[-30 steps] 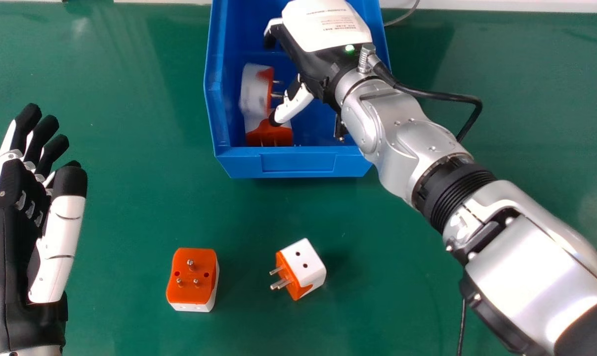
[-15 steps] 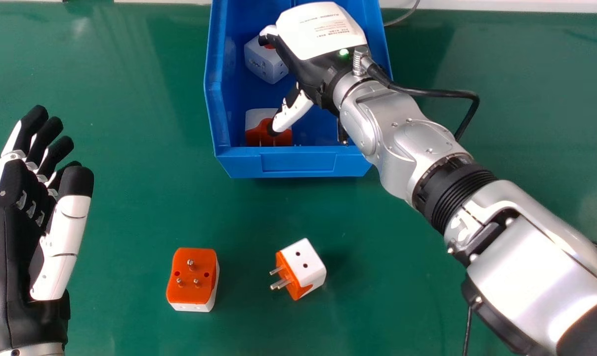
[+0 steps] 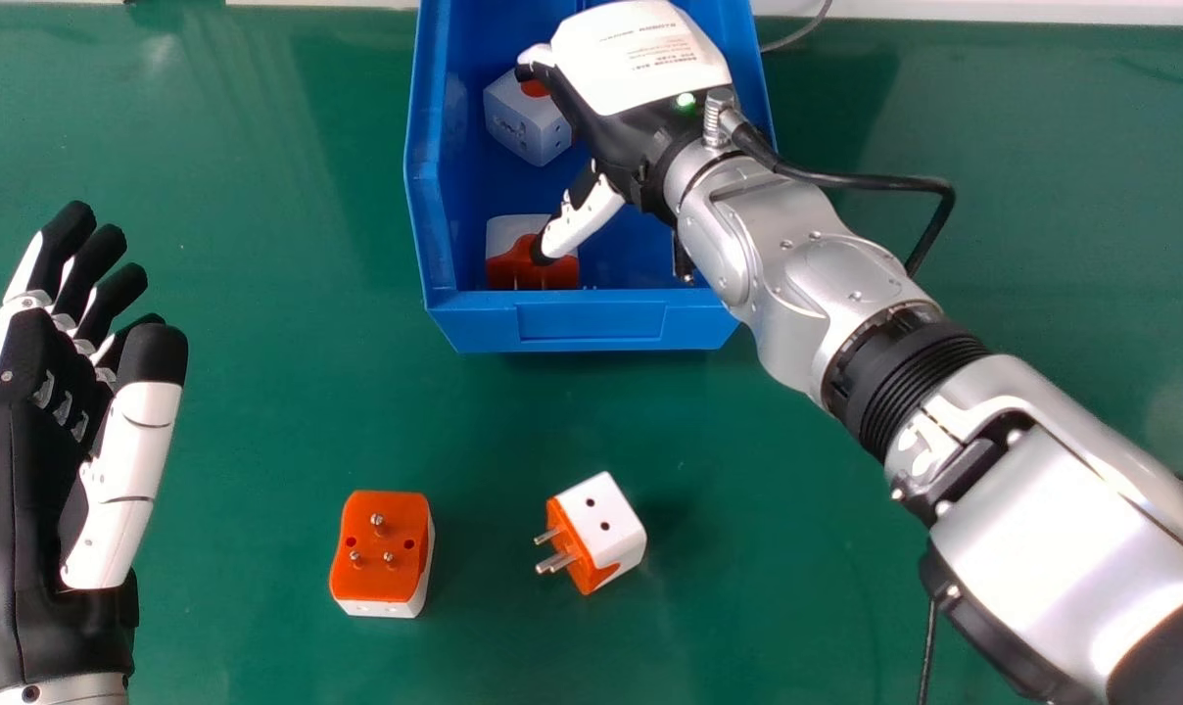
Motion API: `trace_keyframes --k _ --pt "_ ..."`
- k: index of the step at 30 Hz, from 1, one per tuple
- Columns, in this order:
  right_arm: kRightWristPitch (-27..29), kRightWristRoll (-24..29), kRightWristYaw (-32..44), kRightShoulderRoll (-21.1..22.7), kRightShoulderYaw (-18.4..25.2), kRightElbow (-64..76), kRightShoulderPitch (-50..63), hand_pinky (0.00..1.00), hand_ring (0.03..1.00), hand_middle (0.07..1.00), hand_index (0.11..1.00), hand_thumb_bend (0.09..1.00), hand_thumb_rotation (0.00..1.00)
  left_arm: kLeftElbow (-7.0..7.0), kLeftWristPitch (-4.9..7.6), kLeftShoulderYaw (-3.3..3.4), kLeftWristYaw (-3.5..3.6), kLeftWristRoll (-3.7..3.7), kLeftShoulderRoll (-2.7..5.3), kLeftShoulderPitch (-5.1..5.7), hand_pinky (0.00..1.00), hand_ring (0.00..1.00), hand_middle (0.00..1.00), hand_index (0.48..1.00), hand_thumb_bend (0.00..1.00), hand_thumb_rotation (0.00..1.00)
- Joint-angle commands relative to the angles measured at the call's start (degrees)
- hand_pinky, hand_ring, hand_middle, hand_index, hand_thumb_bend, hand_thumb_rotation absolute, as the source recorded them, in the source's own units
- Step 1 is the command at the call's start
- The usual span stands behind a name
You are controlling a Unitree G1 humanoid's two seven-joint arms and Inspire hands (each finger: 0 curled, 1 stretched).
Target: Pick all objects and put in blue box
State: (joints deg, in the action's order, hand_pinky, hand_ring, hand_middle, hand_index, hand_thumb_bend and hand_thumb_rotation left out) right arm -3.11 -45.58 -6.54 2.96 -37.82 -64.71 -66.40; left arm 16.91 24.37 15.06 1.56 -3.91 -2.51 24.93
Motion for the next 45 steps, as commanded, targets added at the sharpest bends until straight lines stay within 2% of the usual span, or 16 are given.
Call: trace_keyframes --k 1,6,8,10,14,16,18,20,21,26,28,31,35,39,43,45 --pt "0.1 -0.4 -1.7 0.8 0.7 2.1 -2.7 0.69 0.804 0.848 0.841 0.711 0.39 1.35 0.81 0.25 -0.5 1.41 -0.17 0.37 0.81 0.87 0.9 0.901 0.76 0.73" --pt "-0.5 1.0 -0.3 1.8 2.4 5.6 -3.1 0.66 0.775 0.825 0.826 0.713 0.39 1.22 1.07 0.1 0.07 2.12 -1.02 0.49 0.81 0.87 0.91 0.911 0.75 0.75" --pt "-1.2 1.4 0.3 2.1 3.4 7.5 -2.9 0.64 0.761 0.815 0.821 0.711 0.39 1.61 0.8 0.03 -0.32 2.95 -0.94 0.65 0.82 0.88 0.91 0.915 0.74 0.76" --pt "-1.7 1.7 1.5 2.6 4.2 9.8 -2.6 0.61 0.738 0.796 0.812 0.709 0.37 1.73 0.86 -0.13 -0.38 3.08 -0.88 0.67 0.82 0.88 0.91 0.923 0.73 0.78" --pt "-1.1 2.0 2.4 3.6 5.2 12.7 -1.8 0.59 0.715 0.774 0.8 0.702 0.33 1.92 0.24 -0.49 0.06 2.45 -0.98 0.47 0.82 0.88 0.92 0.929 0.72 0.79" --pt "-0.8 2.4 2.8 4.2 5.7 14.5 -1.2 0.58 0.703 0.761 0.796 0.699 0.31 2.23 -0.21 -0.75 0.27 1.69 -0.8 0.52 0.82 0.88 0.92 0.93 0.71 0.79" --pt "-1.2 2.4 3.8 5.2 6.0 18.0 -0.4 0.58 0.699 0.756 0.796 0.695 0.28 2.88 -0.9 -0.89 -0.22 2.27 -0.43 0.64 0.82 0.89 0.92 0.931 0.7 0.78" --pt "-1.3 2.0 4.8 6.6 6.2 22.6 0.9 0.58 0.705 0.758 0.797 0.692 0.27 3.44 -1.58 -1.09 -0.59 2.43 -0.08 0.66 0.82 0.88 0.91 0.929 0.7 0.78" --pt "-1.5 1.4 5.5 7.7 6.1 25.9 2.0 0.6 0.721 0.771 0.8 0.688 0.26 3.52 -1.72 -1.24 -0.59 2.19 0.01 0.59 0.81 0.88 0.91 0.922 0.69 0.78" --pt "-3.5 -0.5 10.0 12.3 7.2 42.9 8.8 0.63 0.75 0.801 0.818 0.672 0.28 2.77 -1.34 -1.4 -0.31 2.08 -0.39 -0.08 0.8 0.87 0.9 0.912 0.66 0.76" --pt "-4.7 -1.8 11.7 13.9 8.0 50.5 12.2 0.64 0.757 0.808 0.819 0.668 0.29 2.26 -1.06 -1.36 -0.02 1.51 -0.5 -0.38 0.8 0.87 0.9 0.913 0.65 0.76" --pt "-6.2 -3.4 14.3 15.6 9.1 60.2 16.7 0.66 0.777 0.824 0.819 0.659 0.32 1.97 -0.94 -1.37 0.28 1.17 -0.66 -0.53 0.81 0.88 0.9 0.915 0.65 0.76" --pt "-8.4 -5.3 19.3 17.1 10.7 71.7 22.1 0.67 0.788 0.83 0.82 0.672 0.38 1.69 -0.78 -1.28 0.91 0.77 -0.84 -0.57 0.83 0.89 0.91 0.917 0.64 0.76" --pt "-11.6 -6.9 26.6 18.0 12.5 84.7 28.6 0.64 0.77 0.818 0.806 0.692 0.38 1.53 -0.53 -1.32 1.79 0.19 -0.88 -0.52 0.84 0.9 0.91 0.921 0.63 0.77" --pt "-12.7 -7.9 31.7 18.4 14.2 94.2 33.9 0.64 0.77 0.82 0.805 0.695 0.36 1.83 -0.77 -1.19 1.7 0.34 -0.67 -0.3 0.85 0.9 0.92 0.924 0.62 0.78" --pt "-11.5 -8.9 32.5 19.1 15.0 98.2 36.9 0.64 0.775 0.823 0.812 0.69 0.35 1.88 -0.9 -1.16 1.97 0.01 -0.82 -0.23 0.85 0.91 0.92 0.924 0.61 0.78"
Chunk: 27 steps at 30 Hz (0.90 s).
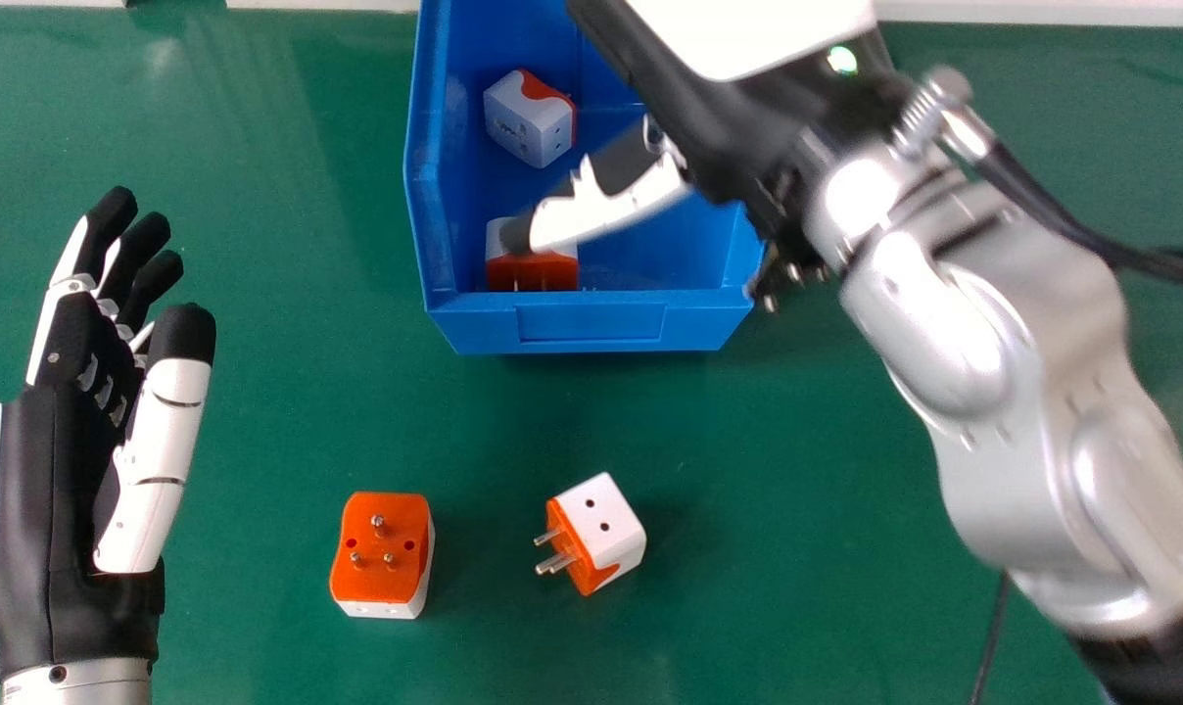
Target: Pick all objects and put in blue box
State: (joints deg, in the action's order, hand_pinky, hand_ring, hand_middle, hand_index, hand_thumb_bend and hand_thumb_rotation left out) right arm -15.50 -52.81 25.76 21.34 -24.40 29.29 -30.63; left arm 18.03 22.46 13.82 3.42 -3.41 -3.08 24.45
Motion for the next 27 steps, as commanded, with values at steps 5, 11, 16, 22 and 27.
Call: trace_keyframes --k 5,11,16,22,27 --pt "2.6 -2.4 0.5 0.2 3.3 12.7 10.2 0.64 0.78 0.825 0.826 0.673 0.39 0.58 1.07 -0.07 0.16 -0.4 -0.08 0.3 0.85 0.91 0.92 0.926 0.61 0.77" --pt "9.1 2.6 -6.0 -1.0 5.2 17.9 26.3 0.69 0.833 0.877 0.877 0.614 0.47 0.62 1.05 -0.46 0.19 -0.16 0.21 0.95 0.86 0.92 0.93 0.931 0.61 0.77" --pt "20.8 12.9 -14.0 0.1 7.3 16.8 41.5 0.72 0.856 0.9 0.899 0.547 0.6 1.24 0.6 -0.74 -0.23 -0.16 0.78 2.14 0.87 0.92 0.94 0.937 0.61 0.77" --pt "33.8 17.3 -21.2 2.0 9.8 11.6 52.8 0.65 0.802 0.858 0.858 0.525 0.64 1.06 1.01 -0.83 -0.13 0.12 0.57 2.72 0.86 0.92 0.93 0.936 0.63 0.76" --pt "42.0 17.6 -24.0 3.2 11.4 7.7 56.8 0.61 0.766 0.819 0.818 0.503 0.66 0.89 1.17 -0.79 -0.23 1.38 0.06 2.71 0.86 0.91 0.93 0.934 0.64 0.77"
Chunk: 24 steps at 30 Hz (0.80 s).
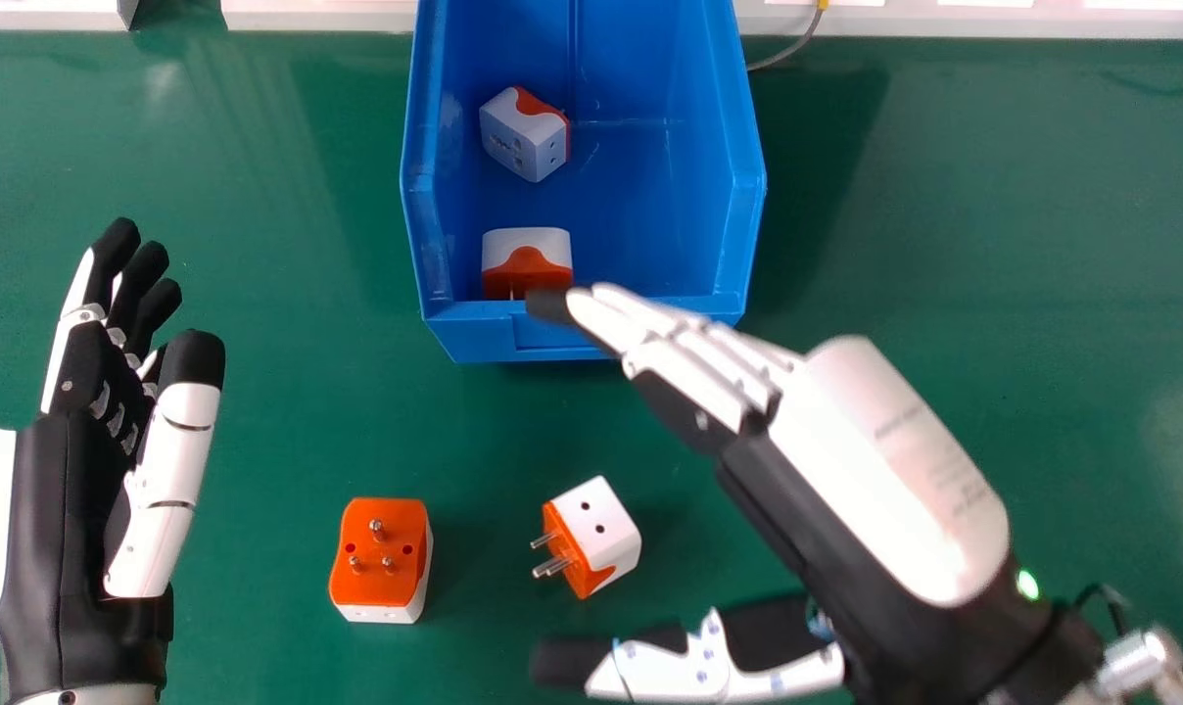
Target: Pick all objects and put in blue box
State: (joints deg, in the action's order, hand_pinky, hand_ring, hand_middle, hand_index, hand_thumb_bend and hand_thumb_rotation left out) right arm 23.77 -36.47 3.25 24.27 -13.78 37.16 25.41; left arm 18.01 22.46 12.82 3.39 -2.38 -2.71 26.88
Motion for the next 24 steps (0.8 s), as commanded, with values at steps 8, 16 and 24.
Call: trace_keyframes --k 8,16,24 --pt "7.0 1.2 -1.7 0.1 1.7 -2.3 7.2 0.6 0.751 0.799 0.797 0.49 0.65 0.93 1.63 0.41 -0.35 1.38 -0.66 0.57 0.84 0.91 0.92 0.929 0.67 0.78" --pt "4.8 -2.5 -1.9 -3.5 0.8 -4.7 10.2 0.55 0.694 0.748 0.754 0.478 0.55 0.5 2.02 0.3 0.14 0.51 -0.84 0.52 0.83 0.9 0.92 0.926 0.68 0.78" --pt "0.0 -7.4 -4.6 -9.1 -1.9 -10.1 8.0 0.56 0.694 0.741 0.754 0.488 0.49 0.06 2.02 0.61 0.13 0.43 -0.91 0.3 0.83 0.9 0.92 0.926 0.67 0.78"
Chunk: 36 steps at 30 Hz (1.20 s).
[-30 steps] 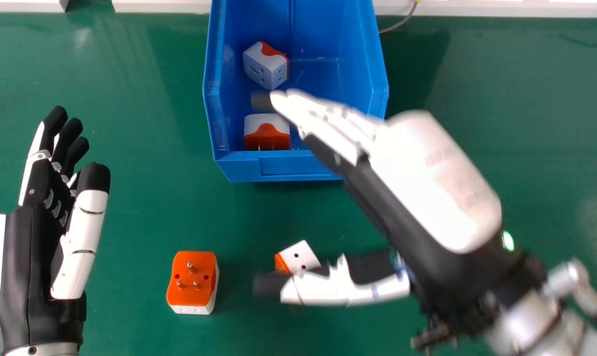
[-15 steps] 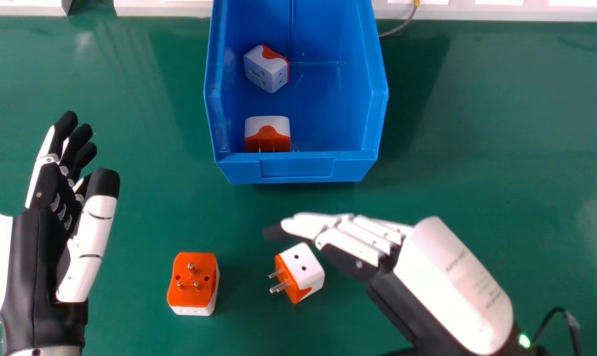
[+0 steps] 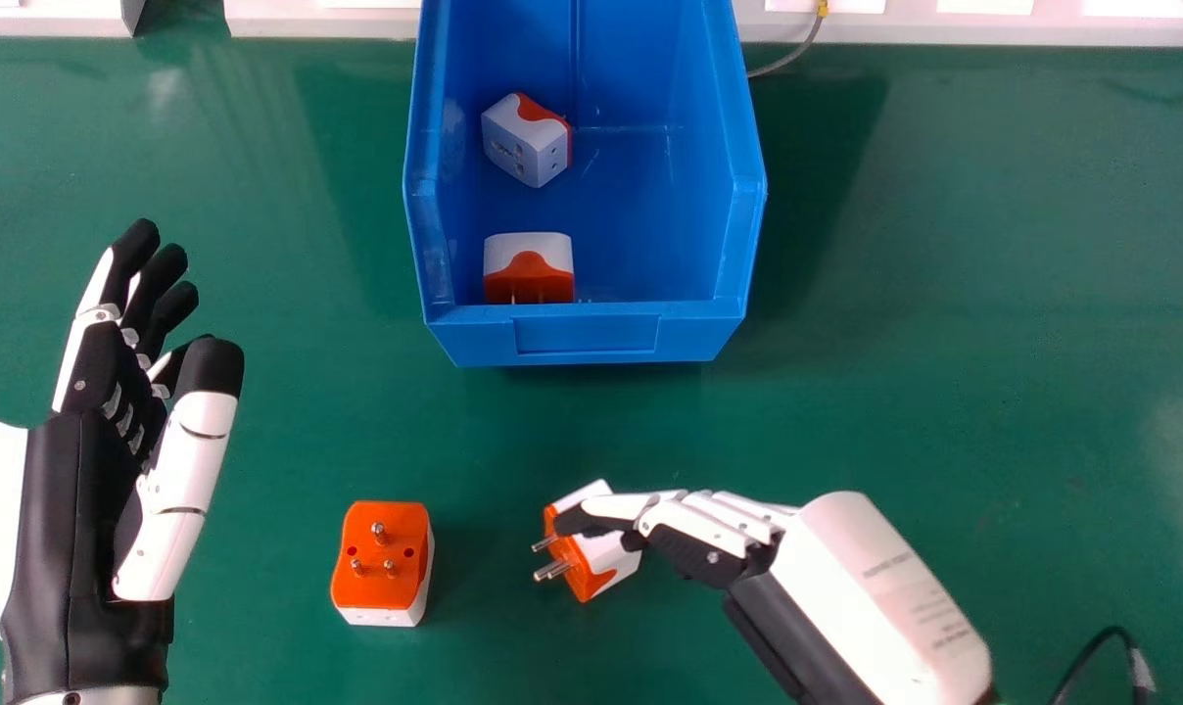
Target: Pick all objects and put in blue box
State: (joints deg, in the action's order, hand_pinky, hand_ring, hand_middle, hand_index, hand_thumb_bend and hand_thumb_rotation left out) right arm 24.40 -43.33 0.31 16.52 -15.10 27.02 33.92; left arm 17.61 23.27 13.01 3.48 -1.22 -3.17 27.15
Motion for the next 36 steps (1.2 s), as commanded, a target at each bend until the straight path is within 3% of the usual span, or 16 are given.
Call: trace_keyframes --k 1,7,13,19,24,28,33,36 --pt "-1.4 -1.2 -2.3 -2.4 -1.0 -0.4 -0.8 0.57 0.698 0.745 0.758 0.491 0.48 0.54 1.09 0.41 0.06 -0.77 -0.44 0.08 0.84 0.9 0.92 0.926 0.68 0.78" --pt "-6.2 -6.4 -6.6 -7.2 -4.3 -2.3 -1.7 0.6 0.734 0.784 0.791 0.492 0.51 0.22 1.6 0.43 -0.01 -0.48 -0.44 -0.04 0.84 0.9 0.92 0.928 0.69 0.78" --pt "-7.3 -7.9 -10.6 -8.5 -5.9 -2.9 -2.5 0.62 0.771 0.829 0.839 0.497 0.55 -0.2 2.36 0.73 0.25 -0.48 -0.86 -0.51 0.84 0.9 0.92 0.928 0.67 0.78" --pt "-8.2 -6.9 -10.8 -8.6 -6.2 -1.3 -2.3 0.65 0.808 0.883 0.889 0.521 0.56 -0.42 2.25 0.93 0.33 -0.53 -1.08 -0.8 0.83 0.9 0.92 0.925 0.65 0.79" --pt "-9.3 -7.2 -10.9 -8.7 -6.5 -1.0 -1.9 0.66 0.821 0.901 0.902 0.541 0.55 0.13 1.46 1.07 0.45 -0.58 -1.3 -0.58 0.83 0.9 0.92 0.926 0.65 0.79" --pt "-11.5 -8.7 -9.9 -8.6 -7.4 -1.0 -1.4 0.66 0.82 0.9 0.901 0.553 0.54 0.45 1.22 1.06 0.6 -1.54 -1.12 -0.48 0.83 0.9 0.92 0.928 0.65 0.79" --pt "-14.2 -10.2 -9.8 -8.8 -9.1 -1.8 -1.9 0.67 0.824 0.907 0.91 0.554 0.56 0.55 1.1 1.1 0.64 -1.34 -1.44 -0.6 0.84 0.9 0.92 0.929 0.65 0.78" --pt "-17.3 -11.3 -9.4 -9.9 -10.3 -2.2 -2.0 0.67 0.826 0.907 0.915 0.556 0.56 0.66 0.98 1.0 0.75 -1.76 -1.37 -0.68 0.84 0.9 0.92 0.93 0.64 0.78"
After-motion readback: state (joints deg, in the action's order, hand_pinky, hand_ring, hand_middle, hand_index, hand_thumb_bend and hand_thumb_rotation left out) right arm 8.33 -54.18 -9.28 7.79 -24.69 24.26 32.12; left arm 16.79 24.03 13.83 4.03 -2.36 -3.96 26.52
